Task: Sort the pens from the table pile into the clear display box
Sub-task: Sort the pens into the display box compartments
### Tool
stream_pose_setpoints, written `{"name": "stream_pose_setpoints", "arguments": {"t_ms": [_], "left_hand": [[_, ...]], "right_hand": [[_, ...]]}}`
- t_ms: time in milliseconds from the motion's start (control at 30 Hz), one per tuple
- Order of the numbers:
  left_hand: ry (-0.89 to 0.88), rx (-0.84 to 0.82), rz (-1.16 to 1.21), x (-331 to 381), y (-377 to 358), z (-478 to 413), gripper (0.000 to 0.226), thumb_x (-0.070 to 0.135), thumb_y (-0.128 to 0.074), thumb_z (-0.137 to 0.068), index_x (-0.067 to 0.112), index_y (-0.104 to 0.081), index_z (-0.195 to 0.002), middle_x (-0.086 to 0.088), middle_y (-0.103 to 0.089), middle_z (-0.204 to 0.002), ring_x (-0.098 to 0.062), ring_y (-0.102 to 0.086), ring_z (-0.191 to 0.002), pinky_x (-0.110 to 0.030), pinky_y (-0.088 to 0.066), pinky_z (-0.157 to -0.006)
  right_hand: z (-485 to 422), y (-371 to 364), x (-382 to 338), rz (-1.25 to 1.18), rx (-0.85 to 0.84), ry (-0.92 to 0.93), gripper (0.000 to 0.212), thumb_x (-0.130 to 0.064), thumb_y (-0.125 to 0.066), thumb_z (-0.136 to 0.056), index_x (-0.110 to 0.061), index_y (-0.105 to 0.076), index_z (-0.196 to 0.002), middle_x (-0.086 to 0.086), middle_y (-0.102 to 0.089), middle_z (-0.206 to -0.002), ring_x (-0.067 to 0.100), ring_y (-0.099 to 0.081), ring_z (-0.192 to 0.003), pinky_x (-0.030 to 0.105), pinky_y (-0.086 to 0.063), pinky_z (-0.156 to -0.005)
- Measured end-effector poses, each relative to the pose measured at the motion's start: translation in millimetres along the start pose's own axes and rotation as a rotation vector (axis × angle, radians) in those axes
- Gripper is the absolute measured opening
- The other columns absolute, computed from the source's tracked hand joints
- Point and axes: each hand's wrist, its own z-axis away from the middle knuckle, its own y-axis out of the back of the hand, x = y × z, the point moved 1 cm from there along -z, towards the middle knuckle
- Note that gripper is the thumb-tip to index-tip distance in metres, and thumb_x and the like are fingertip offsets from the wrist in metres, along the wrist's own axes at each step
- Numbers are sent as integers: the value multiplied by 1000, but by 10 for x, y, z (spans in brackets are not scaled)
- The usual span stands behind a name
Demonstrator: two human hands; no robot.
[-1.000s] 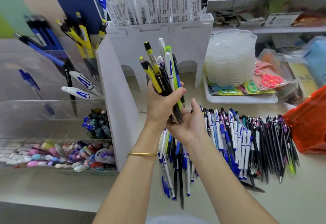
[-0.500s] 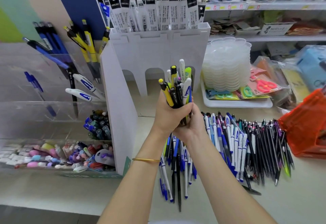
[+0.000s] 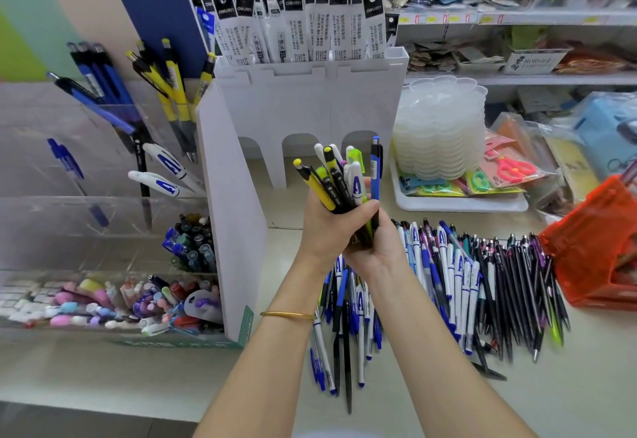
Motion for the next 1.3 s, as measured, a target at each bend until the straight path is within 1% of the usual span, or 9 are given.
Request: {"name": "stream_pose_setpoints", "arguments": {"t_ms": [200, 400, 567, 667, 800, 933, 1067, 1200, 1300], "left_hand": [[40, 15, 44, 57, 20, 46, 47, -3, -74, -71, -2, -63, -116, -10, -72, -106, -16, -71, -96, -23, -55, -80], [80, 66, 38, 123, 138, 140, 50, 15, -74, -66, 3, -64, -114, -11, -72, -101, -20, -71, -94, -31, -58, -81], [96, 63, 136, 230, 378, 280, 17, 11, -65, -69, 10, -72, -85, -7, -72, -79, -24, -71, -80, -37, -58, -76], [159, 28, 250, 323, 531, 420, 17, 8, -62, -70, 4, -64, -86, -3, -66, -65, -18, -66, -62, -29, -55, -60], [270, -20, 293, 438, 802, 663, 23, 6, -63, -70, 2, -66, -92, -6, -68, -70, -15, -65, -61, -28, -55, -59], [322, -37, 221, 532, 1108, 900, 34, -3, -69, -74, 2, -64, -107, -10, -71, -81, -18, -67, -65, -29, -54, -59], [306, -55, 177, 597, 1420, 1023, 28, -12, -64, -79, 5, -64, -103, -4, -72, -78, -17, -67, -64, -28, -54, -61], [295, -89, 157, 683, 1785, 1052, 24, -12, -58, -83, 4, -63, -101, -6, -70, -76, -20, -70, -68, -30, -56, -62], [230, -91, 131, 812, 2130, 1044, 24, -9, -61, -83, -4, -60, -107, -28, -65, -85, -35, -67, -77, -45, -56, -69]], "right_hand": [[109, -63, 11, 170, 108, 128, 29, -25, -66, -88, -10, -69, -114, 11, -72, -106, 21, -72, -88, 30, -57, -60], [328, -79, 146, 480, 35, 34, 40, -51, -50, -90, -21, -69, -107, 4, -73, -106, 19, -66, -103, 39, -56, -75], [524, -117, 177, 963, 5, -19, 40, -60, -40, -92, -32, -65, -104, 0, -67, -110, 19, -62, -106, 47, -58, -77], [582, -156, 181, 1143, 71, 179, 36, -45, -32, -101, -24, -62, -105, 1, -64, -108, 16, -62, -100, 33, -53, -71], [687, -376, 197, 1215, -39, 504, 14, -25, -48, -98, -21, -61, -103, 2, -64, -98, 15, -64, -83, 33, -55, -73], [831, -696, 399, 1322, -263, 536, 12, -20, -54, -95, -27, -61, -102, -6, -63, -87, 8, -60, -71, 34, -56, -65], [942, -856, 699, 1387, -369, 607, 14, -17, -56, -94, -24, -63, -104, -1, -60, -87, 5, -55, -69, 20, -49, -58], [1021, -968, 1104, 1620, -323, 962, 8, -27, -64, -88, -23, -65, -95, -2, -53, -98, 4, -51, -85, 15, -43, -72], [1149, -1162, 1528, 1725, -303, 1082, 32, -50, -64, -78, -22, -66, -93, -6, -47, -97, 8, -48, -87, 18, -42, -74]]}}
